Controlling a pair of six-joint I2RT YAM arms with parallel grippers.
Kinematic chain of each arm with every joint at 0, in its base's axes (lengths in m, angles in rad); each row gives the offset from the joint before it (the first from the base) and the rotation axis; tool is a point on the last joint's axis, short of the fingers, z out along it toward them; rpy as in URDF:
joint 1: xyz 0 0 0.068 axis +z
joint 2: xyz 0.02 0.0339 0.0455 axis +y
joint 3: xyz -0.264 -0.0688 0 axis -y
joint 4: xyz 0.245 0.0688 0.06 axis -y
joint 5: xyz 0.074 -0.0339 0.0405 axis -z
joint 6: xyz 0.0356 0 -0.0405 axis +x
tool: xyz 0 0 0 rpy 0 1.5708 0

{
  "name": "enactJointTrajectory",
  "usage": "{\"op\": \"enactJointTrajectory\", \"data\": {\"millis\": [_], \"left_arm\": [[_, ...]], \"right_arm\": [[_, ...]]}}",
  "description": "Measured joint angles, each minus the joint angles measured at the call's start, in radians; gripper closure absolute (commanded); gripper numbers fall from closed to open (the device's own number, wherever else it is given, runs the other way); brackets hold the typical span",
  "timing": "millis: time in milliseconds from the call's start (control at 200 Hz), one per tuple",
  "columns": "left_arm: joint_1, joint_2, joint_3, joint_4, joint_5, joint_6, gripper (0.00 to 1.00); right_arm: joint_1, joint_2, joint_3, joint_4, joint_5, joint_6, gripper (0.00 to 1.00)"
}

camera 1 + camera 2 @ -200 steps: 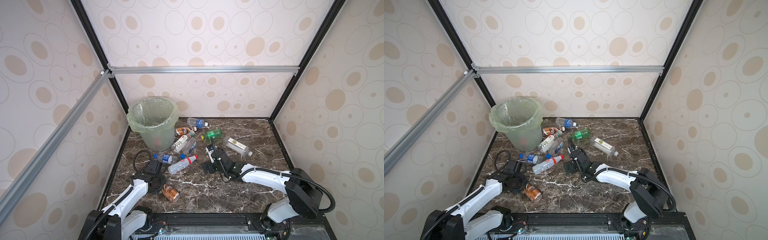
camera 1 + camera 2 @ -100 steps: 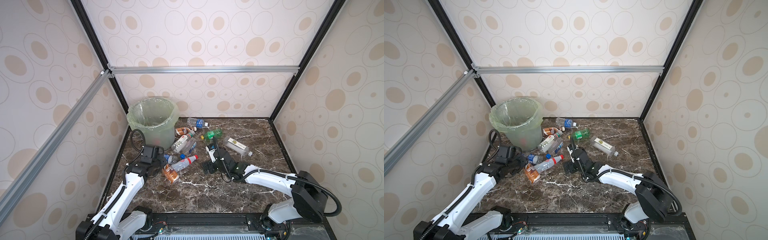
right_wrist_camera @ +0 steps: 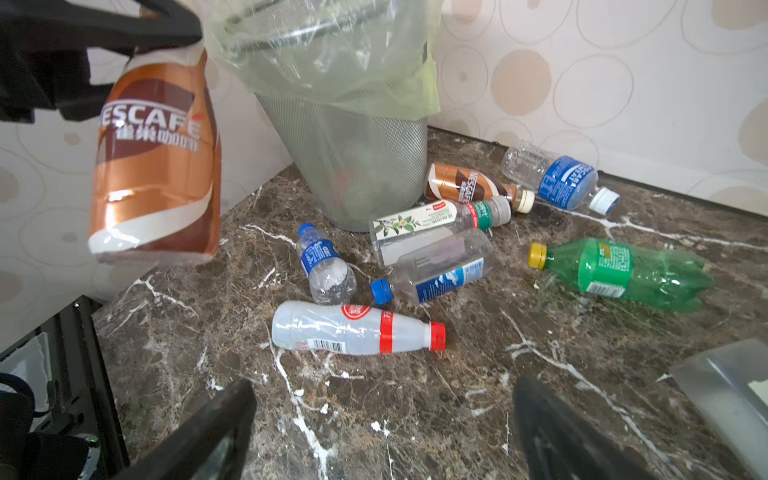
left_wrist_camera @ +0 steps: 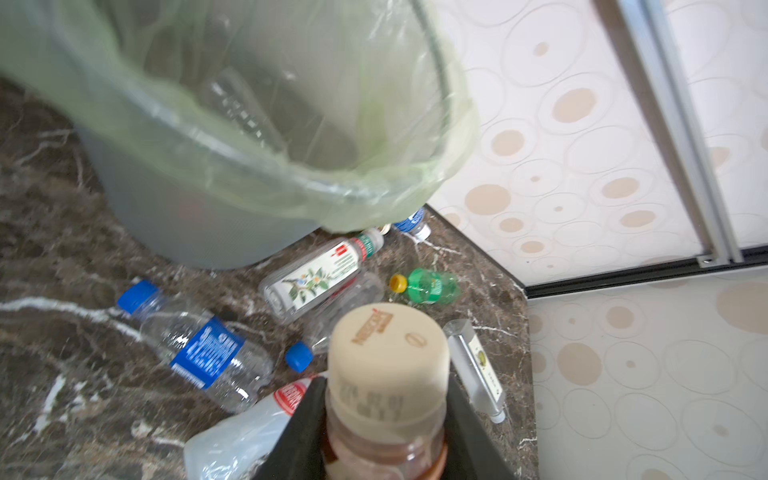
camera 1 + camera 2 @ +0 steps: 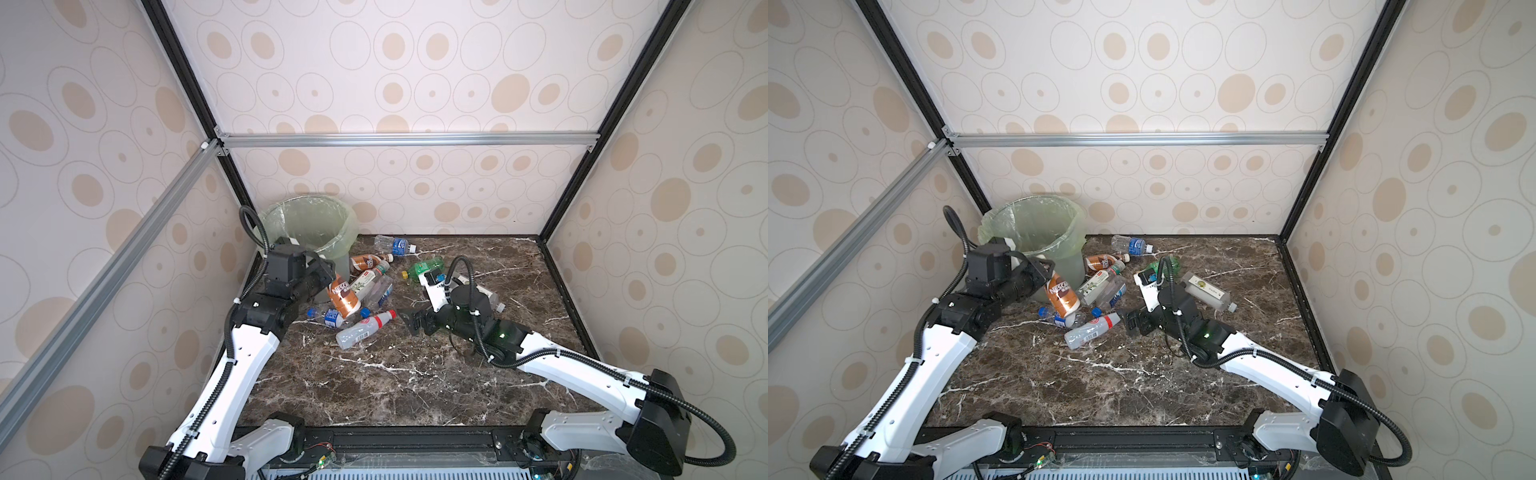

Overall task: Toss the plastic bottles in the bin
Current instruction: 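Lift the Nescafe bottle over the wastebasket with the left gripper while the right gripper rises, then open the left gripper to drop the Nescafe bottle into the wastebasket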

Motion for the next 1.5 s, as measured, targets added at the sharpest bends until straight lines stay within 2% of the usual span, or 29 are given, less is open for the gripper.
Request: {"op": "enactJointTrajectory", "data": {"millis": [215, 370, 570, 775, 1045, 1175, 1310, 1390, 1435, 1500], "left_arm": [[-0.002, 0.155, 0.293, 0.051, -0.09, 0.113, 0.78], [-0.002, 0.204, 0.393, 0.151, -0.193, 0.204, 0.78], [-0.002, 0.322, 0.602, 0.277, -0.301, 0.326, 0.78], [-0.002, 0.389, 0.713, 0.403, -0.411, 0.507, 0.78], [-0.002, 0.372, 0.753, 0.597, -0.505, 0.718, 0.76], [0.0, 0.349, 0.725, 0.665, -0.545, 0.767, 0.75], [0.025, 0.344, 0.637, 0.685, -0.56, 0.768, 0.77], [0.061, 0.378, 0.592, 0.643, -0.546, 0.732, 0.68], [0.084, 0.412, 0.584, 0.599, -0.531, 0.711, 0.5], [0.109, 0.473, 0.584, 0.526, -0.496, 0.688, 0.33]], "right_arm": [[0.003, 0.023, 0.118, -0.018, -0.002, -0.011, 0.0], [0.006, 0.041, 0.197, -0.053, -0.006, -0.031, 0.0], [0.011, 0.074, 0.322, -0.105, -0.006, -0.058, 0.0], [0.013, 0.08, 0.355, -0.132, -0.005, -0.063, 0.0], [0.013, 0.084, 0.355, -0.151, -0.003, -0.061, 0.0], [0.013, 0.1, 0.356, -0.153, -0.003, -0.058, 0.0], [0.013, 0.113, 0.356, -0.162, -0.005, -0.052, 0.0], [0.013, 0.113, 0.356, -0.167, -0.005, -0.05, 0.0], [0.013, 0.113, 0.356, -0.167, -0.005, -0.048, 0.0], [0.013, 0.113, 0.354, -0.167, -0.005, -0.045, 0.0]]}}
